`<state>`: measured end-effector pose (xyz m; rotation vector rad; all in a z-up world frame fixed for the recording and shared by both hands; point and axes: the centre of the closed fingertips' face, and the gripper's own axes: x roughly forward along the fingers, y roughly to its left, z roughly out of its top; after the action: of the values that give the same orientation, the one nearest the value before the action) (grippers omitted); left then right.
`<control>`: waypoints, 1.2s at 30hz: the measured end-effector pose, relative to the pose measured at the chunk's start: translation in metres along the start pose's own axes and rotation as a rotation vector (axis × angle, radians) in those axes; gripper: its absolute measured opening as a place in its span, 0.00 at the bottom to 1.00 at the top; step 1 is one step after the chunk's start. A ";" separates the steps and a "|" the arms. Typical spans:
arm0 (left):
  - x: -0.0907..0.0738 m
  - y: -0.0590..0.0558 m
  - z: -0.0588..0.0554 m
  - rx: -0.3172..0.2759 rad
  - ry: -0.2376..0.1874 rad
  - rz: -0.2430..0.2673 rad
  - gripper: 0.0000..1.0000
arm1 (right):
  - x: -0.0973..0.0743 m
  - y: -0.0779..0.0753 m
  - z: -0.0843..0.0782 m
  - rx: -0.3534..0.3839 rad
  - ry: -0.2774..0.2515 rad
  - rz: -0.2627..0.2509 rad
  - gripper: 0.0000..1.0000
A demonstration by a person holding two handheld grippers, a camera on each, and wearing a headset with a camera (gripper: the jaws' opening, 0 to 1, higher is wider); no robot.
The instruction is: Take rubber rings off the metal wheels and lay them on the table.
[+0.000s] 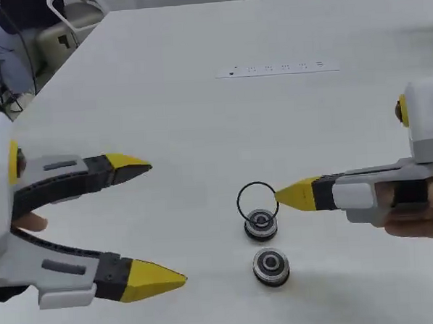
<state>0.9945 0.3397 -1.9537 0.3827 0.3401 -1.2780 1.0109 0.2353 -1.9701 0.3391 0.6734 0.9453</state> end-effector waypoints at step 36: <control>0.003 -0.022 -0.068 -0.122 0.157 0.048 0.92 | 0.071 0.050 -0.026 -0.157 0.228 0.028 0.00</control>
<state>0.9717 0.3631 -2.0172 0.3862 0.5363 -1.1772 0.9909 0.3210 -1.9895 0.1019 0.7978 1.0664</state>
